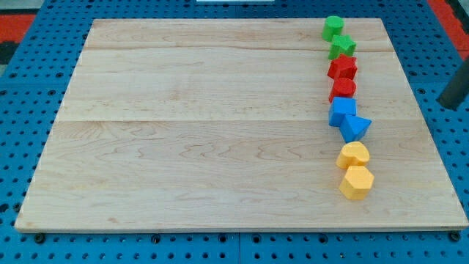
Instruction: Move the blue cube to the top left of the board
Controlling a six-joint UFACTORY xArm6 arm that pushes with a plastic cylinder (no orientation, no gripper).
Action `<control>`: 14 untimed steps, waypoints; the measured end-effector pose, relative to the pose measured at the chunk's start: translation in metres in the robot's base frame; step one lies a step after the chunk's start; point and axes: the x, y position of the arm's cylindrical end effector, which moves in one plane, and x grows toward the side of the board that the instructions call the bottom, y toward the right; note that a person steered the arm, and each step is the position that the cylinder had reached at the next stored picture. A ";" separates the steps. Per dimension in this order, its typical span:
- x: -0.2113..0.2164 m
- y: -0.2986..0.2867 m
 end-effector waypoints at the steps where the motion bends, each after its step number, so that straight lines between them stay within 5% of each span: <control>1: 0.018 -0.047; 9: -0.002 -0.055; 13: 0.028 -0.162; 14: 0.029 -0.226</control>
